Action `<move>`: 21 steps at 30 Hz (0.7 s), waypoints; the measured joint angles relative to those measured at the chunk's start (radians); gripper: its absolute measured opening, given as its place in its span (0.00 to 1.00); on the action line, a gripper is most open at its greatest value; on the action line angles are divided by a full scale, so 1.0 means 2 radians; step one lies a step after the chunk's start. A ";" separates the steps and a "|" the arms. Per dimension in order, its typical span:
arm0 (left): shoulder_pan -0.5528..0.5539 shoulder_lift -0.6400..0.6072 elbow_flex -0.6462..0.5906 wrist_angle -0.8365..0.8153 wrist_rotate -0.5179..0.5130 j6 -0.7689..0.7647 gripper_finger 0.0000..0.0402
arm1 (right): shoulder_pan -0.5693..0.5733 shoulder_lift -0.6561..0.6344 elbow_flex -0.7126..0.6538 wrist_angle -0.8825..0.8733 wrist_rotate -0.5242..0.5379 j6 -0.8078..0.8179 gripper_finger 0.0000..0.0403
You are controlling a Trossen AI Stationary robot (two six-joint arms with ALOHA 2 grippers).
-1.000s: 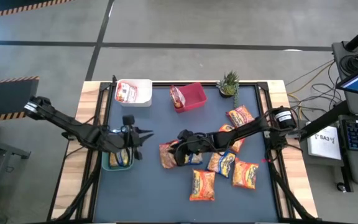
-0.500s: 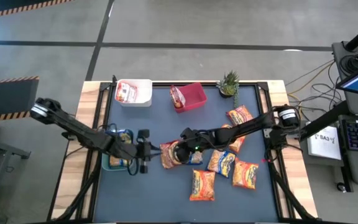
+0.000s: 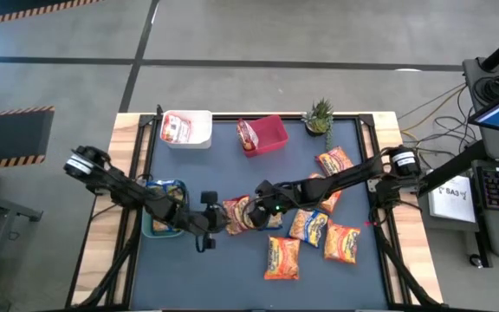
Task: Sort Maruchan noodles
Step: Put the red noodle pack into the red bin
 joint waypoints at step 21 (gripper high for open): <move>0.004 0.045 -0.005 0.001 0.030 -0.046 0.09 | -0.003 0.068 0.000 0.132 -0.011 0.023 0.83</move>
